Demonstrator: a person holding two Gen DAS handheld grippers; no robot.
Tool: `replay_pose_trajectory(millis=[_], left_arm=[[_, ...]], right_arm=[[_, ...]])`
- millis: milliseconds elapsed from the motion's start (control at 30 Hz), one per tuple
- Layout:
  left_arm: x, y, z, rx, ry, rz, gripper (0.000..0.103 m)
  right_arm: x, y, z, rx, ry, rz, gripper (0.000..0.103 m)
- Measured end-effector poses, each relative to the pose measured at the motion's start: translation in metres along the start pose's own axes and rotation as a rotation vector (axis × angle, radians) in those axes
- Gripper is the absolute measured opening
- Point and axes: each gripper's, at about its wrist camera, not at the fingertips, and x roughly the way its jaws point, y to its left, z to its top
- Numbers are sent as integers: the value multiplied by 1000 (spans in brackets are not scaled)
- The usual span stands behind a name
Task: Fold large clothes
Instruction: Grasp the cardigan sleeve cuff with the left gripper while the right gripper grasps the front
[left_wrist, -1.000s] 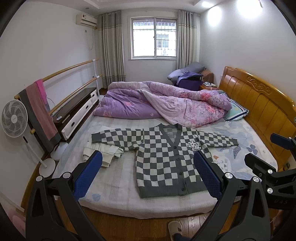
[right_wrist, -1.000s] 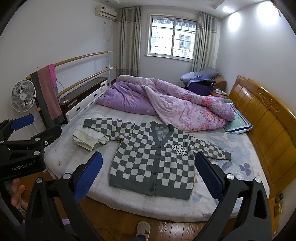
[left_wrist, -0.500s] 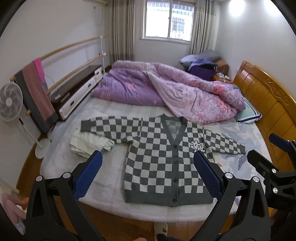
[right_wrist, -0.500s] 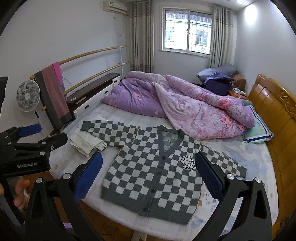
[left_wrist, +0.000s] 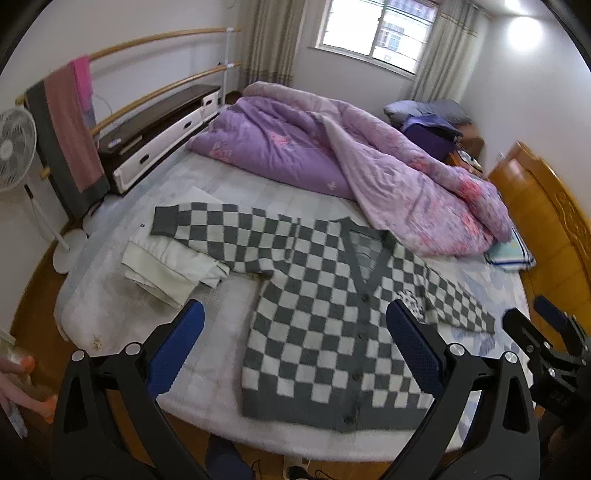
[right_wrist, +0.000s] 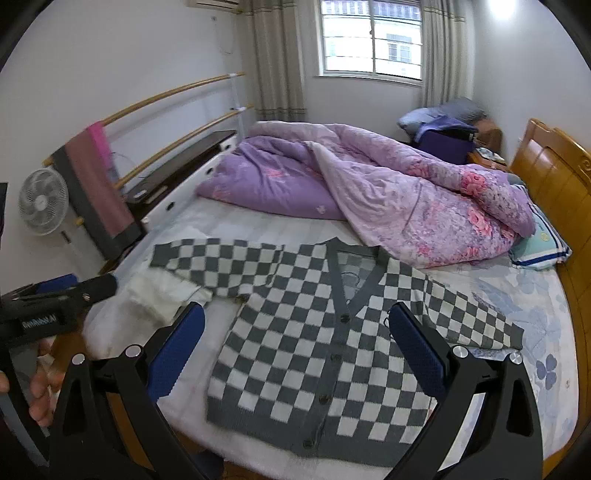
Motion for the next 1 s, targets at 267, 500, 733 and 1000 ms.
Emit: replay_pose_trajectory(millis=[267,500,733,1000], left_arm=[[96,119,60,-134,48,-3,98],[186,226,88,-251,106,39,98],[266,298,102,-368,48,107,97],[350,342,82,-483,115,126,78]], right_arm=[[100,51,29,105,43,-87,96],[190,91,39,104,97,-112,96],[291,99,22,53,186,-92,96],[378,90,-3,56,280,-70,96]])
